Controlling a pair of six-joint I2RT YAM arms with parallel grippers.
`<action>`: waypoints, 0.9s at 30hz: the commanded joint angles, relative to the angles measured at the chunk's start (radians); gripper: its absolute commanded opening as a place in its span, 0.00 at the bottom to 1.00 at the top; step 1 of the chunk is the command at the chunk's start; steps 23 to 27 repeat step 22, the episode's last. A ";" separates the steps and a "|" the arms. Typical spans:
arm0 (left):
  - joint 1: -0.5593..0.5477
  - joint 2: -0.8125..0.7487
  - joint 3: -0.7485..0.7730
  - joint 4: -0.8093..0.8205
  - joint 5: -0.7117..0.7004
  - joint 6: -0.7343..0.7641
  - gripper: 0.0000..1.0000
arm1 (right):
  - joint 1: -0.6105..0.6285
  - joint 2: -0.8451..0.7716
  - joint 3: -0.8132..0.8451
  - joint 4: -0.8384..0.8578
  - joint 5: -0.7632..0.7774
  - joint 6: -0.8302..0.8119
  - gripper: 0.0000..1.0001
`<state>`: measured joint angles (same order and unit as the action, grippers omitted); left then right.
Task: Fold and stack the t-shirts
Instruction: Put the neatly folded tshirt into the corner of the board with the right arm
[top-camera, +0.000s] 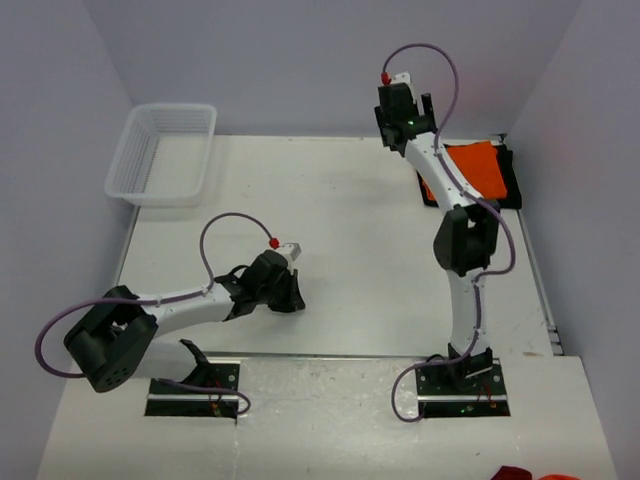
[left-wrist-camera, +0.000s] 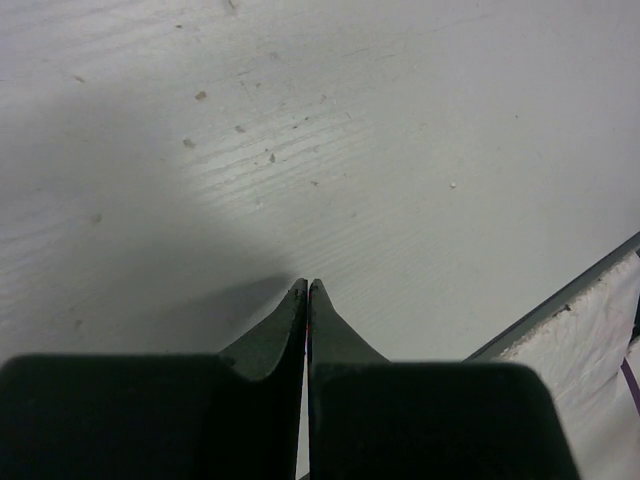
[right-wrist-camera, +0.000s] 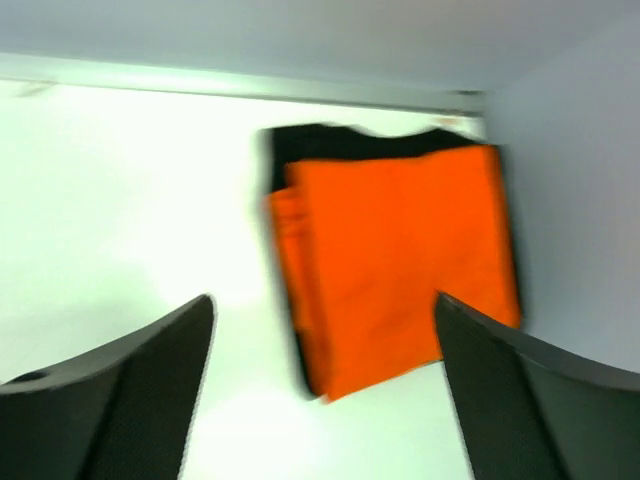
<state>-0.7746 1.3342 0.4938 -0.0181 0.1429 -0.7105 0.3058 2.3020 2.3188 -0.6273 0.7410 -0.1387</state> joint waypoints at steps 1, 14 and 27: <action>-0.009 -0.084 0.046 -0.091 -0.123 0.011 0.00 | -0.017 -0.341 -0.291 -0.087 -0.459 0.339 0.95; -0.117 -0.388 0.103 -0.325 -0.532 -0.113 1.00 | 0.243 -1.074 -1.122 0.242 -0.805 0.508 0.99; -0.161 -0.429 0.204 -0.454 -0.663 -0.109 1.00 | 0.299 -1.308 -1.303 0.241 -0.737 0.518 0.99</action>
